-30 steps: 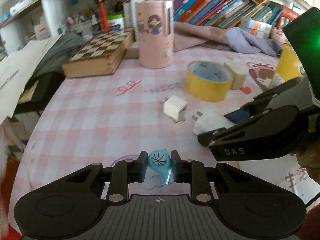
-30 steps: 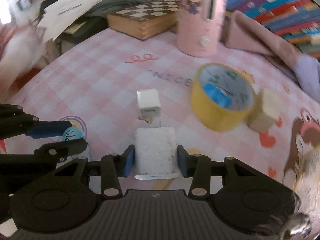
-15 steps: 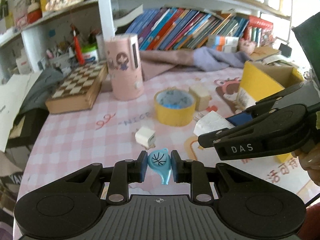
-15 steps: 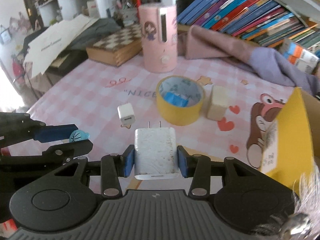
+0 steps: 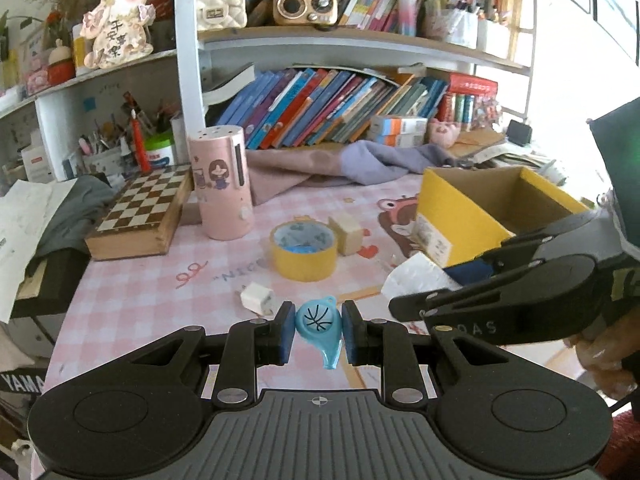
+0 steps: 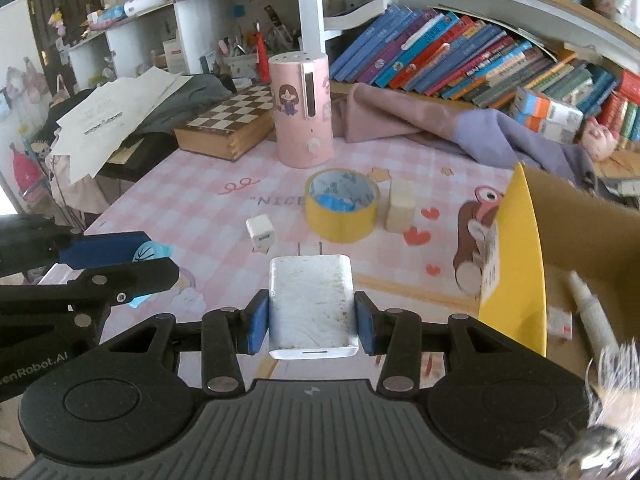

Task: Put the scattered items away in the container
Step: 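Carry the blue clip and white charger with both tools toward the yellow box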

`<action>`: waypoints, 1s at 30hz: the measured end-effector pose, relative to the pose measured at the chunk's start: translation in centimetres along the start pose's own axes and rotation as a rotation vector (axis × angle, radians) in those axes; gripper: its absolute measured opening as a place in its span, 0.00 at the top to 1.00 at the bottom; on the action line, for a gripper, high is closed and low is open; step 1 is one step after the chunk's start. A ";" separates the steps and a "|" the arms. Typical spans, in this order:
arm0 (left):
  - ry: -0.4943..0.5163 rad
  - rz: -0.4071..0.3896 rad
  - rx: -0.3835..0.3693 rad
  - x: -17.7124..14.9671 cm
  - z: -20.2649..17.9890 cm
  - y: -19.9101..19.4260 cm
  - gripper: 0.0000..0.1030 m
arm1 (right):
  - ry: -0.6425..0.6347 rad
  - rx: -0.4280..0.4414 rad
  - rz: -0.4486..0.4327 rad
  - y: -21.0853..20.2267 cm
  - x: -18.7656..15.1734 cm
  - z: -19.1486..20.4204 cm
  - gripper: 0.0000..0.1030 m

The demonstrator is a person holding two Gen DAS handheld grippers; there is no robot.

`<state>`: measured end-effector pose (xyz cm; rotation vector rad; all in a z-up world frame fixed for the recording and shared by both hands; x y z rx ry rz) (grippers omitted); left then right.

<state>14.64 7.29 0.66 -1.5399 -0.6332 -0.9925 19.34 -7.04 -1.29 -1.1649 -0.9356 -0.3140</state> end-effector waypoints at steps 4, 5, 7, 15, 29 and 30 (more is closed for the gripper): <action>-0.008 0.005 -0.019 -1.0 -0.9 -1.5 0.77 | 0.016 0.001 0.007 -1.7 -1.5 0.7 0.60; -0.007 0.010 -0.024 -1.3 -1.2 -1.9 0.77 | 0.020 -0.001 0.006 -2.1 -1.8 0.8 0.60; -0.005 0.018 -0.032 -1.8 -1.6 -2.5 0.77 | 0.030 -0.006 0.004 -2.9 -2.5 1.0 0.60; 0.005 0.017 -0.063 -3.0 -3.0 -4.6 0.77 | 0.071 -0.040 0.011 -5.8 -5.2 1.2 0.60; 0.065 0.044 -0.177 -4.9 -6.7 -6.1 0.77 | 0.161 -0.124 0.036 -9.6 -9.8 0.2 0.60; 0.071 0.047 -0.187 -5.0 -7.0 -6.1 0.77 | 0.169 -0.131 0.039 -9.8 -10.1 0.1 0.60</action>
Point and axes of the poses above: each gripper's, at about its wrist camera, not at the fingertips, and y roughly the way its jaws point, z to its left, x to its top, the point moved 2 cm from there along y, roughly the way its jaws point, and after that the axes turned 5 degrees about -z, right-handed, at the moved point
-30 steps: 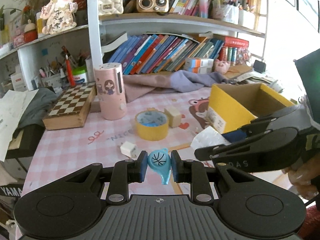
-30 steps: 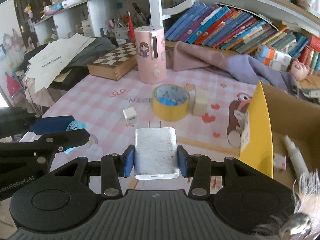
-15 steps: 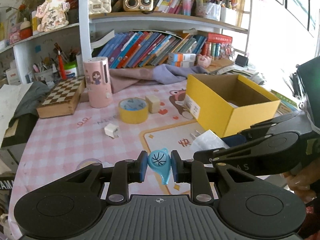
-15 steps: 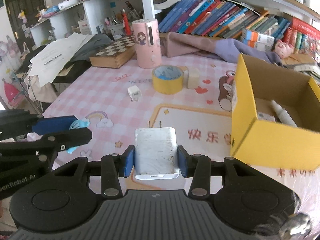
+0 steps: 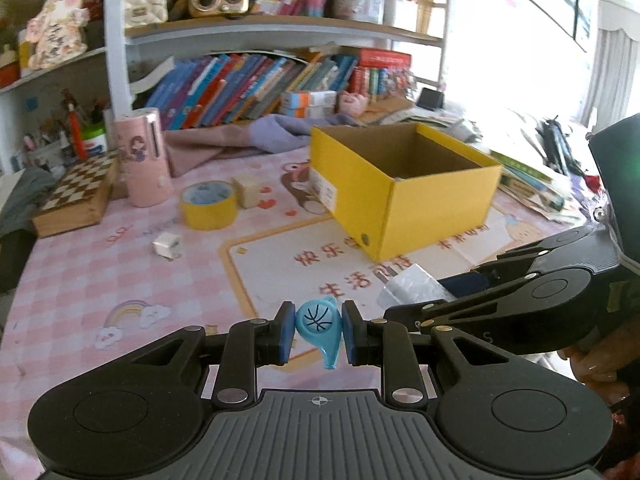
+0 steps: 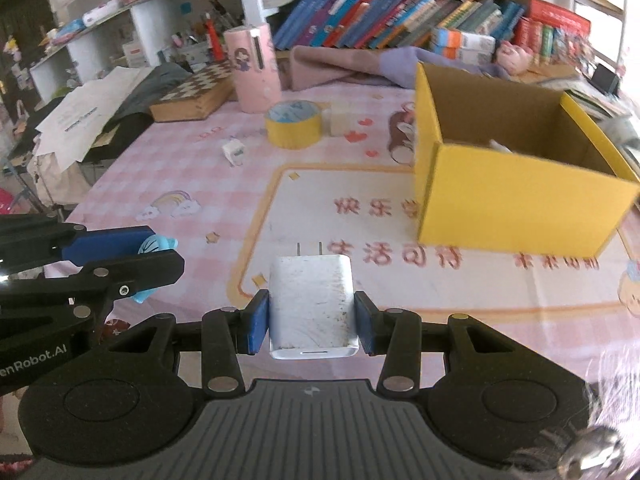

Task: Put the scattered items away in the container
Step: 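Carry the blue clip and white charger with both tools toward the yellow box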

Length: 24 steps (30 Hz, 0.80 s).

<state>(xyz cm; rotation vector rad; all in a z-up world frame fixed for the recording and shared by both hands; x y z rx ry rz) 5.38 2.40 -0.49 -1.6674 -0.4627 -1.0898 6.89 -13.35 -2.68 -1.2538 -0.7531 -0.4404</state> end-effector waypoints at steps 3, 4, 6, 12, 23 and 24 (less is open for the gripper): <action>0.014 0.005 -0.031 0.0 -0.7 0.3 0.77 | 0.019 -0.027 0.003 -0.6 -0.6 -0.8 0.60; 0.018 0.007 -0.042 0.0 -1.0 0.4 0.77 | 0.027 -0.037 0.006 -0.9 -0.9 -1.1 0.60; 0.028 0.011 -0.065 0.0 -1.7 0.8 0.77 | 0.043 -0.057 0.011 -1.3 -1.3 -1.7 0.60; 0.060 0.018 -0.135 0.2 -3.8 1.9 0.77 | 0.119 -0.123 0.016 -2.7 -2.7 -4.1 0.60; 0.152 0.050 -0.263 0.8 -8.2 4.1 0.77 | 0.249 -0.232 0.008 -5.6 -5.1 -8.1 0.60; 0.159 0.051 -0.271 0.8 -8.6 4.2 0.77 | 0.257 -0.238 0.006 -5.8 -5.3 -8.4 0.60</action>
Point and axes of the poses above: each gripper's, at about its wrist camera, not at the fingertips, and y roughly the way its jaws point, z to its left, x to its top, the point moved 2 cm from there along y, roughly the way its jaws point, and after that the axes turned 5 degrees about -z, right-handed, at the moved point
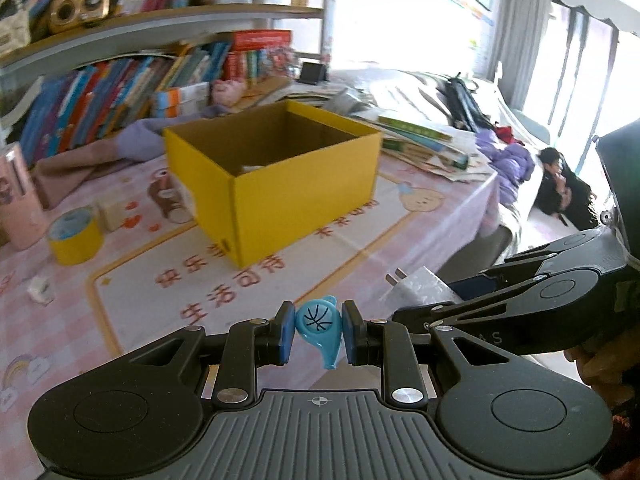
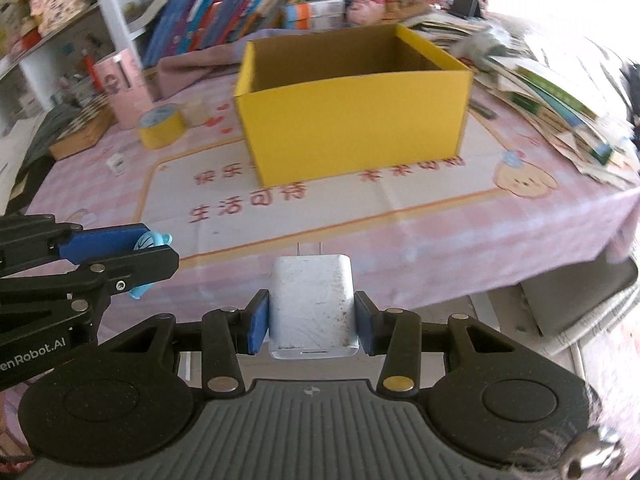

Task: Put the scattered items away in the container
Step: 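Carry the blue clip and white charger with both tools toward the yellow box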

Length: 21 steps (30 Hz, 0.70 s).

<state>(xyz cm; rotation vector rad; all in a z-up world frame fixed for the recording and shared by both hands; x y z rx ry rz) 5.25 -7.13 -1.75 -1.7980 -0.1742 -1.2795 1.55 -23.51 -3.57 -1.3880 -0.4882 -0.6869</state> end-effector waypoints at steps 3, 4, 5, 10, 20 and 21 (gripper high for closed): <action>0.021 0.001 -0.023 0.4 -0.8 0.6 0.77 | 0.025 -0.015 -0.007 -0.3 0.0 -0.9 0.60; 0.027 0.001 -0.028 0.5 -1.0 0.7 0.77 | 0.034 -0.021 -0.011 -0.3 0.0 -1.3 0.60; 0.032 0.001 -0.034 0.6 -1.2 0.9 0.77 | 0.041 -0.024 -0.014 -0.4 0.1 -1.6 0.60; 0.041 -0.004 -0.046 1.3 -1.6 1.5 0.77 | 0.041 -0.034 -0.023 -0.3 0.7 -2.3 0.60; 0.052 -0.017 -0.063 2.3 -1.9 2.6 0.77 | 0.043 -0.048 -0.032 0.1 1.7 -3.5 0.60; 0.053 -0.019 -0.064 2.4 -1.9 2.7 0.77 | 0.043 -0.050 -0.034 0.1 1.8 -3.5 0.60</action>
Point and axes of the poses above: each gripper's, at about its wrist camera, not at the fingertips, and y roughly the way its jaws point, z to its left, x to its top, the point moved 2 cm from there along y, roughly the way its jaws point, and after that the axes turned 5 degrees about -z, right-handed, at the moved point
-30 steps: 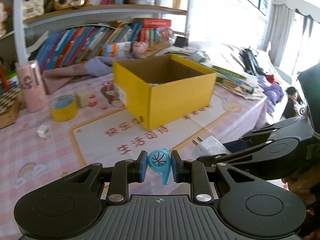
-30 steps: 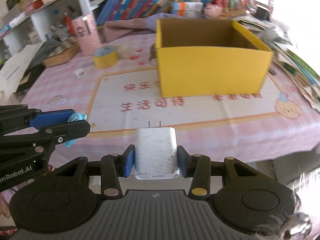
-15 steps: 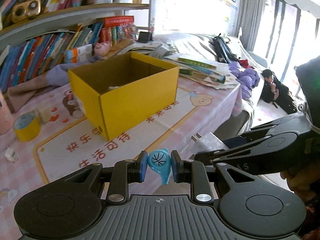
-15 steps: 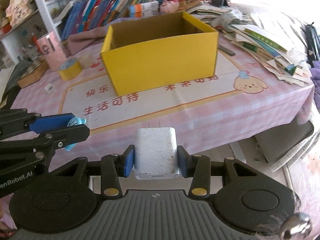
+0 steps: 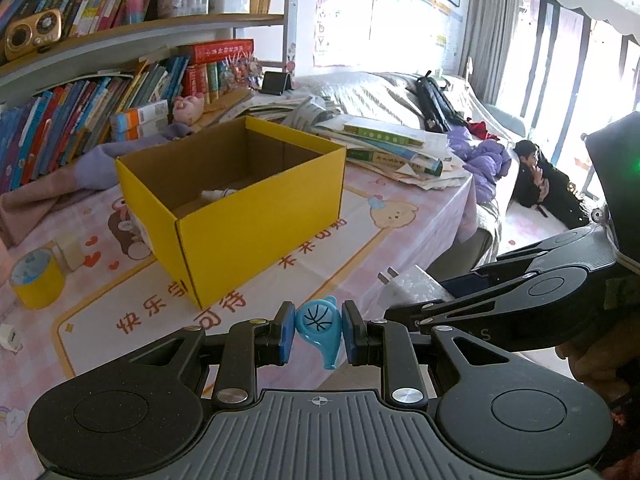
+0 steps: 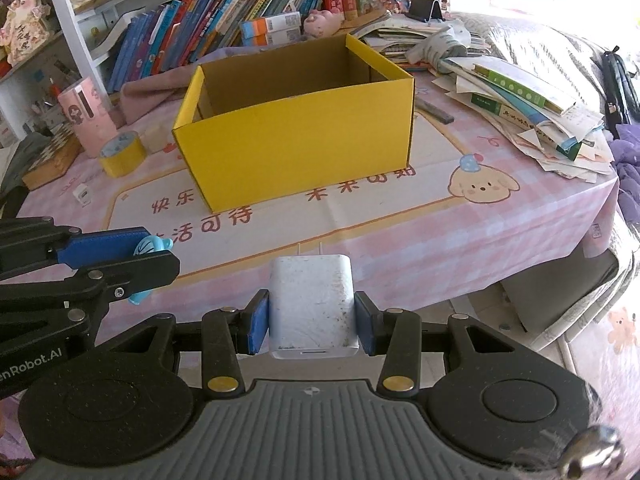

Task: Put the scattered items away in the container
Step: 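Carry the blue clip and white charger with both tools toward the yellow box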

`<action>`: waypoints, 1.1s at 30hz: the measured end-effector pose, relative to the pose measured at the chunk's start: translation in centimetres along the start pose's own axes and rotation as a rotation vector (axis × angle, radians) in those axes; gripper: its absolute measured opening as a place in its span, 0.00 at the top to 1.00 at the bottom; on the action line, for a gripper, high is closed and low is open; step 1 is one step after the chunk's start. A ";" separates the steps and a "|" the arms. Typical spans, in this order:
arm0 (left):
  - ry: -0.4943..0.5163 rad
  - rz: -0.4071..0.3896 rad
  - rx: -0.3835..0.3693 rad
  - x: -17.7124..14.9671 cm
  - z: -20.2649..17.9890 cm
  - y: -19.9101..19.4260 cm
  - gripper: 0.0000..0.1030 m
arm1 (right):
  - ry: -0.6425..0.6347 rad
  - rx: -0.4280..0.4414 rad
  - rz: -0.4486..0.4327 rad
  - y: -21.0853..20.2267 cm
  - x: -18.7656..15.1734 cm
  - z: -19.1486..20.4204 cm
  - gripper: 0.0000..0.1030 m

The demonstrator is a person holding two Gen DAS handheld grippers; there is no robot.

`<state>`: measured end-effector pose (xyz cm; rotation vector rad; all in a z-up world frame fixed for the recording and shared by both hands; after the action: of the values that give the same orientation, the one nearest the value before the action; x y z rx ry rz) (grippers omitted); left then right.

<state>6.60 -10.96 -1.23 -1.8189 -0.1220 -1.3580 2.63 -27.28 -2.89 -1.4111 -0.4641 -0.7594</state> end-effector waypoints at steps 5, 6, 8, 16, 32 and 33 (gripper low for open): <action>0.001 -0.004 0.000 0.5 0.3 0.7 0.77 | -0.002 0.000 -0.002 0.6 0.8 -0.3 0.60; 0.000 -0.006 0.001 0.6 0.3 0.7 0.77 | -0.005 0.000 -0.001 0.7 0.9 -0.4 0.60; -0.004 -0.010 0.005 0.9 0.6 1.0 0.77 | -0.013 0.003 -0.001 1.0 1.3 -0.3 0.60; -0.017 -0.021 0.013 1.7 1.2 2.0 0.77 | -0.041 0.016 -0.004 2.3 2.9 -0.5 0.60; -0.012 -0.154 0.018 6.7 2.2 4.2 0.77 | -0.124 0.041 -0.122 3.8 9.8 -2.8 0.60; -0.003 -0.167 0.030 7.4 2.3 4.5 0.77 | -0.133 0.044 -0.136 3.8 10.5 -3.0 0.60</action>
<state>13.69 -15.12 2.22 -1.8180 -0.3004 -1.4612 12.07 -32.33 1.36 -1.4041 -0.6814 -0.7625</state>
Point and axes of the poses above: each gripper's, at about its wrist camera, not at the fingertips, and y roughly the way its jaws point, z to its left, x to its top, the point moved 2 cm from there along y, roughly the way its jaws point, and after that the axes turned 5 degrees about -z, right-handed, at the moved point
